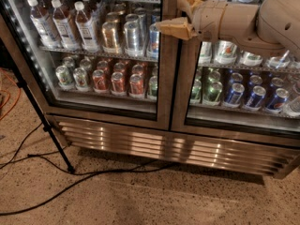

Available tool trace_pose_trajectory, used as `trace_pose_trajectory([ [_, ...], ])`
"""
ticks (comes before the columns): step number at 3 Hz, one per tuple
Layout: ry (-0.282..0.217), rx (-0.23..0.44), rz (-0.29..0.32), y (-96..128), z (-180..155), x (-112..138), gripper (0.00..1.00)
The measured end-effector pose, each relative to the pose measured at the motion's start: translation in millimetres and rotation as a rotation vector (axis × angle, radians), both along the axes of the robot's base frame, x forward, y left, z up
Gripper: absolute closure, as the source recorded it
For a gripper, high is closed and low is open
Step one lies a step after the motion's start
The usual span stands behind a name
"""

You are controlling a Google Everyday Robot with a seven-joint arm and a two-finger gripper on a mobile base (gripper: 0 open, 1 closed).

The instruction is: Open left fridge door

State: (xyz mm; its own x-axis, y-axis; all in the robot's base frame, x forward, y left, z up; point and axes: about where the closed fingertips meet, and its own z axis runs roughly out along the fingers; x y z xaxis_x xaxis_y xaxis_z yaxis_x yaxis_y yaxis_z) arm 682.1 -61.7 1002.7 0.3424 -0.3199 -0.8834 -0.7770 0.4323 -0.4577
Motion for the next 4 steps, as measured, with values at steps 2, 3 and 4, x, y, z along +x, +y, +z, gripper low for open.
trace_pose_trajectory([
  [2, -0.003, 0.011, 0.019, 1.3, 0.1, 0.9, 0.75],
  [3, -0.003, 0.011, 0.02, -0.6, 0.1, 2.1, 0.98],
  [4, -0.002, 0.016, 0.027, -5.8, 2.7, 0.3, 1.0],
])
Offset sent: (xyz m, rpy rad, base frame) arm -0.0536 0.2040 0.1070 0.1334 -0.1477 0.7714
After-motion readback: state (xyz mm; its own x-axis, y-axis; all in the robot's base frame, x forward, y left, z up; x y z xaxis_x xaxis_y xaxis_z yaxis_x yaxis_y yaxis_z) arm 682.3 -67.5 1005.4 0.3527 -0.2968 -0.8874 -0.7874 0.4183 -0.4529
